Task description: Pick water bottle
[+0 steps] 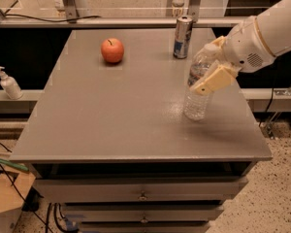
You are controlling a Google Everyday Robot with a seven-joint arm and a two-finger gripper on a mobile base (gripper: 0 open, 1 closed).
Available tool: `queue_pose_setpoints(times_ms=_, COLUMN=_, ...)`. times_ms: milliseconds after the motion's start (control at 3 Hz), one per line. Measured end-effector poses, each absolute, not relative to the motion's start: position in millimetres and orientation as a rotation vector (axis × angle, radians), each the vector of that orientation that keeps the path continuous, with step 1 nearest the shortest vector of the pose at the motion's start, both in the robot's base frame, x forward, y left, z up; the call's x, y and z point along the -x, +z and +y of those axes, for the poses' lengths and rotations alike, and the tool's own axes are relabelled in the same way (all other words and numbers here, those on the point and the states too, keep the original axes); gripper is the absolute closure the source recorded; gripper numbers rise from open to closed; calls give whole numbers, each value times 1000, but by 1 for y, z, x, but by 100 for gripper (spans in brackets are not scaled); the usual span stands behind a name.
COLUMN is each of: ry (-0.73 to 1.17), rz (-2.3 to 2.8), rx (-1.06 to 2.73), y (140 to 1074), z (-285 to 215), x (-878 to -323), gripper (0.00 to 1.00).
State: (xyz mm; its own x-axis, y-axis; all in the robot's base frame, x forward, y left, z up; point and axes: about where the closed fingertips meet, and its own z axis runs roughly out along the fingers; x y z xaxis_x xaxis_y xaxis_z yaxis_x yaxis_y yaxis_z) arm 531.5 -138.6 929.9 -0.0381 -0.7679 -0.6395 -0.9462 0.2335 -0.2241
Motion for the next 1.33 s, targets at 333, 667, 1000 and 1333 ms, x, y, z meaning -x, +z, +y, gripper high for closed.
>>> queue_pose_setpoints(times_ms=333, ry=345, rz=1827, rx=1559, y=935, z=-135, x=-532, gripper=65)
queue_pose_setpoints(times_ms=667, ry=362, rz=1777, rx=1536, y=965, z=-125, x=-530, gripper=88)
queue_pose_setpoints(times_ms=1000, ry=361, rz=1697, rx=1537, y=1013, z=-113, x=-527, gripper=100)
queue_pose_setpoints(times_ms=1333, ry=340, rz=1595, rx=1554, y=1073, z=-106, x=-526, gripper=100)
